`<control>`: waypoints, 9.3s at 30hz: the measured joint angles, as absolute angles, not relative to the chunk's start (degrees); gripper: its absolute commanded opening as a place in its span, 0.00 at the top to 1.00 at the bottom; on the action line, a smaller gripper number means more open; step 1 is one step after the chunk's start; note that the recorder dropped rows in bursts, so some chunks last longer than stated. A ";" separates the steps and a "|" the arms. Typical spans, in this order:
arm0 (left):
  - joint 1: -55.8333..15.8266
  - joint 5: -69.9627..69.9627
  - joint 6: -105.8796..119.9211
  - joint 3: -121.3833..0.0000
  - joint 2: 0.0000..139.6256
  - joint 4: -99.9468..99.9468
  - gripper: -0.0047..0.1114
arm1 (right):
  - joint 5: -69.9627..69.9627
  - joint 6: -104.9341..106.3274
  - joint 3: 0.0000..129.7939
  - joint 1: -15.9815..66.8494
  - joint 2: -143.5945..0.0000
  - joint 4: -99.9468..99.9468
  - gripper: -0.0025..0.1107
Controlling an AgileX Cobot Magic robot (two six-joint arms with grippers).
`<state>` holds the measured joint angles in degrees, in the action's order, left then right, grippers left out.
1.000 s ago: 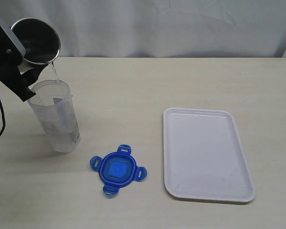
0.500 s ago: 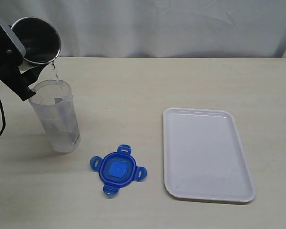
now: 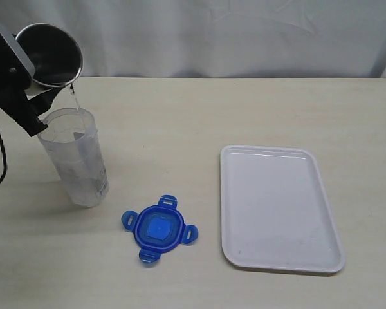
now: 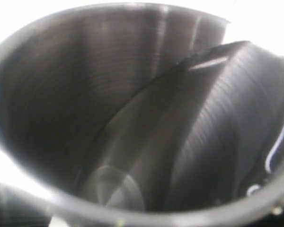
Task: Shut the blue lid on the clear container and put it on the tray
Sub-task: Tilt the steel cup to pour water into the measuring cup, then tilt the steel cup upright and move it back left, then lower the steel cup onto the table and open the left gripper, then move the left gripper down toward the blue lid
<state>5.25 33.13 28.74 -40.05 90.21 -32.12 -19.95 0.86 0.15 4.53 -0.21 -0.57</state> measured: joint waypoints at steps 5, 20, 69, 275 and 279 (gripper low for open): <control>5.25 33.13 28.79 -40.05 90.21 -32.12 0.96 | -19.95 0.86 0.15 4.53 -0.21 -0.57 0.94; 5.25 33.13 29.79 -40.05 90.21 -32.12 0.96 | -19.95 0.86 0.15 4.53 -0.21 -0.57 0.94; 5.25 26.49 2.81 -40.05 90.12 -32.29 0.96 | -19.95 0.86 0.15 4.53 -0.21 -0.57 0.94; -13.57 -26.89 -7.46 -28.23 61.47 12.50 0.06 | -19.95 0.86 0.15 4.29 -0.21 -0.57 0.94; -19.57 -22.24 -8.98 -28.23 68.67 12.50 0.06 | -19.95 0.86 0.15 4.29 -0.21 -0.57 0.94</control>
<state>-19.57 -22.24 -8.98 -28.23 68.67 12.50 -19.95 0.86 0.15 4.29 -0.21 -0.57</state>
